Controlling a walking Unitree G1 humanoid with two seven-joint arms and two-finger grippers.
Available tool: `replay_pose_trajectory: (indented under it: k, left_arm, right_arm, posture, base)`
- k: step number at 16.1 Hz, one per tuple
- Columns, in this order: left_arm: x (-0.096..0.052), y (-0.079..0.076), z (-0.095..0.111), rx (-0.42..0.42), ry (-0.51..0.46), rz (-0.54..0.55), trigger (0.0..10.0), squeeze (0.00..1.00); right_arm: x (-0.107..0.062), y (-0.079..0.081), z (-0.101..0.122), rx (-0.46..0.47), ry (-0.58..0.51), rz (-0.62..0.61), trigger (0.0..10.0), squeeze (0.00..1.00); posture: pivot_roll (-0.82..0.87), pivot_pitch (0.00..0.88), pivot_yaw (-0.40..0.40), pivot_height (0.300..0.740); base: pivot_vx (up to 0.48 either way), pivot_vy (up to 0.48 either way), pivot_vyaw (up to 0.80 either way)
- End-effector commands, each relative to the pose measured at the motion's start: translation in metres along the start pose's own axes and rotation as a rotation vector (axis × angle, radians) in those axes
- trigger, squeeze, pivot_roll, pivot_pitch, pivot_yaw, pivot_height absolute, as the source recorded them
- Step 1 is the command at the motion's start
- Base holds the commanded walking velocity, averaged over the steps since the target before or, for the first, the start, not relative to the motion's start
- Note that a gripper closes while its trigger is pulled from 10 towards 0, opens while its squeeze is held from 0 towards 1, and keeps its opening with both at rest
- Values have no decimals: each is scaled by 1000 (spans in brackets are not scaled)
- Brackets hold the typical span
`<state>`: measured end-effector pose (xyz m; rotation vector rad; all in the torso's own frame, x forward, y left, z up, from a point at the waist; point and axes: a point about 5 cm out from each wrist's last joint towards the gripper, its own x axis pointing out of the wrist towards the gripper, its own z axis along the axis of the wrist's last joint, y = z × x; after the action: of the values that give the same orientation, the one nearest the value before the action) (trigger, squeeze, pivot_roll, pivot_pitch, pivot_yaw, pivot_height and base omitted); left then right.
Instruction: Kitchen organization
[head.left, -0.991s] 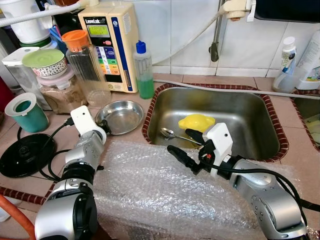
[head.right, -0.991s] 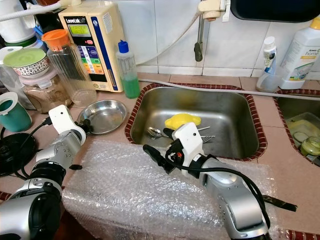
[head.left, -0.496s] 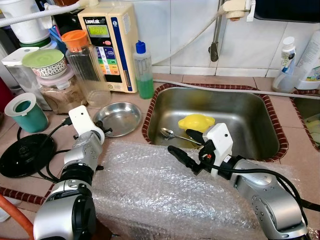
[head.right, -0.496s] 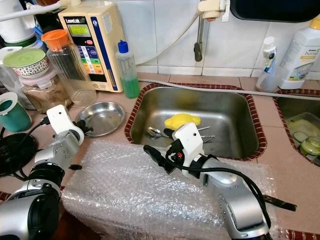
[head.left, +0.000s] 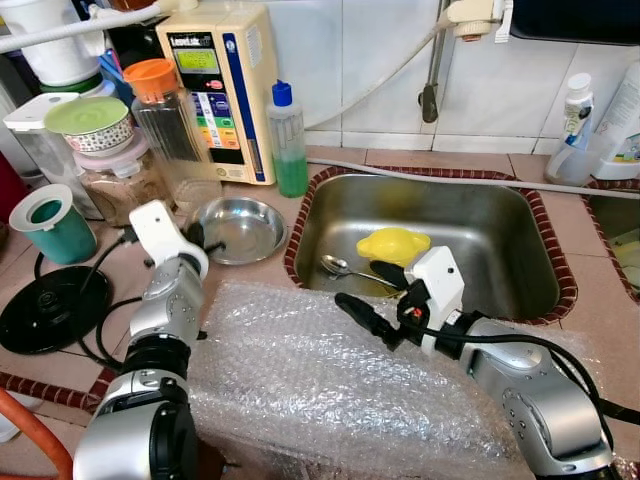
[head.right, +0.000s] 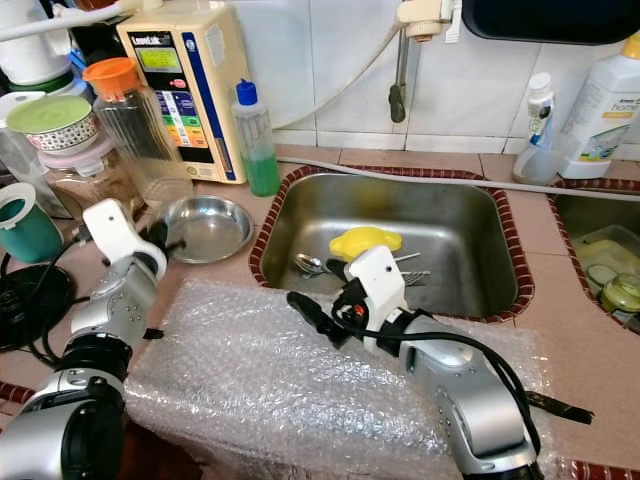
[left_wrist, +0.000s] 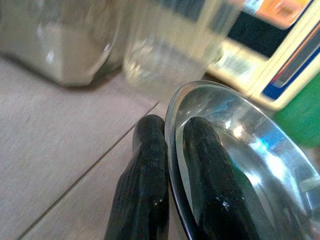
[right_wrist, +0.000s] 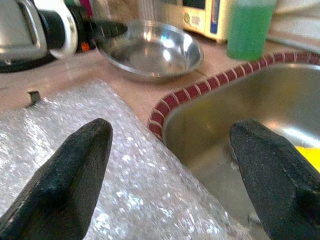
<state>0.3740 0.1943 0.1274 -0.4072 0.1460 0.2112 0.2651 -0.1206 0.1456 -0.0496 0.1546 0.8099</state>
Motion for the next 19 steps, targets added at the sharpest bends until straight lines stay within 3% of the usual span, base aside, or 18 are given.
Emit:
replay_pose_trajectory:
  k: [1,2,4,7,8,12,17,19]
  left_arm:
    - [2,-9,20,-12,-83,-40,0,0]
    - [0,-19,28,77,-153,-97,0,0]
    - [-4,-34,30,33,-187,-181,0,0]
    - [-17,-68,28,-14,-247,-382,0,0]
    - [-18,-72,28,-18,-250,-405,0,0]
    - [-38,-108,23,15,-294,-607,0,0]
    - [-46,-114,19,1,-296,-646,0,0]
    - [-49,-116,22,-18,-306,-666,0,0]
  right_arm:
    - [1,-4,5,-4,-15,-17,10000,0]
    - [4,-21,8,-12,-33,-158,10000,0]
    - [5,-32,13,33,-76,-252,10000,0]
    - [9,-36,22,116,-171,-298,10000,0]
    - [9,-36,24,129,-190,-305,10000,0]
    - [22,-40,48,291,-356,-340,10000,0]
    - [31,-37,50,324,-369,-335,10000,0]
    - [37,-44,49,330,-346,-389,10000,0]
  posture:
    - [-78,0,113,740]
    - [-79,0,116,740]
    - [-76,0,118,740]
    - [-78,0,123,740]
    - [-79,0,124,740]
    - [-78,0,125,740]
    - [-77,0,121,740]
    - [-81,0,122,740]
  base:
    - [0,0,0]
    - [0,0,0]
    - [0,0,0]
    - [0,0,0]
    - [0,0,0]
    - [0,0,0]
    - [0,0,0]
    - [0,0,0]
